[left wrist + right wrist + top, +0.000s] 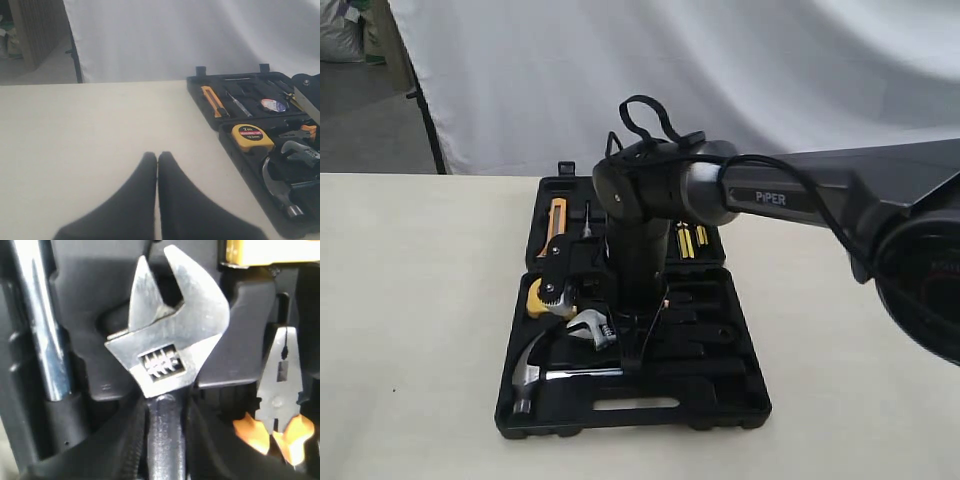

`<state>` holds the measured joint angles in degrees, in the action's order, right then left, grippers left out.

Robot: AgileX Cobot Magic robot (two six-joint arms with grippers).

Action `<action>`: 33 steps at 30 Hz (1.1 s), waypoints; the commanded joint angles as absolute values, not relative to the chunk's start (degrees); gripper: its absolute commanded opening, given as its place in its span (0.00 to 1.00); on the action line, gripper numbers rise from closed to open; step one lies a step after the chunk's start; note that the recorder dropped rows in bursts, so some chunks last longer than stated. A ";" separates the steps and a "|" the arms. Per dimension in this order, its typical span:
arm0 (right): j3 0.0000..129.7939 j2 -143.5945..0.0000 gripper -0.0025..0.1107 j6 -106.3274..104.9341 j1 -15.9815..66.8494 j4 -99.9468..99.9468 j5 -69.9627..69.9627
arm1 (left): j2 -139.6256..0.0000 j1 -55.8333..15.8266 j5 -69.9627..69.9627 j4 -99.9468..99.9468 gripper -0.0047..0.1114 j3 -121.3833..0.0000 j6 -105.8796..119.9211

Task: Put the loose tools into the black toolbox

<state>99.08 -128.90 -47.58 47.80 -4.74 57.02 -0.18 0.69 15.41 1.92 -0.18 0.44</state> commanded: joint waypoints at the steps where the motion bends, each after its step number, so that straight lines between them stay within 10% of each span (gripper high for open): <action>1: 99.23 -129.32 0.02 -46.94 47.47 -2.65 54.17 | 0.00 0.36 15.41 1.80 0.05 0.00 0.00; 24: 99.23 -129.24 0.02 -44.96 47.47 0.00 55.28 | 0.00 0.36 15.41 1.80 0.05 0.00 0.00; 33: 99.23 -128.18 0.60 -44.94 47.58 0.00 55.53 | 0.00 0.36 15.41 1.80 0.05 0.00 0.00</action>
<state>99.08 -128.90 -45.33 47.47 -2.19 54.91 -0.18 0.69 15.41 1.92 -0.18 0.44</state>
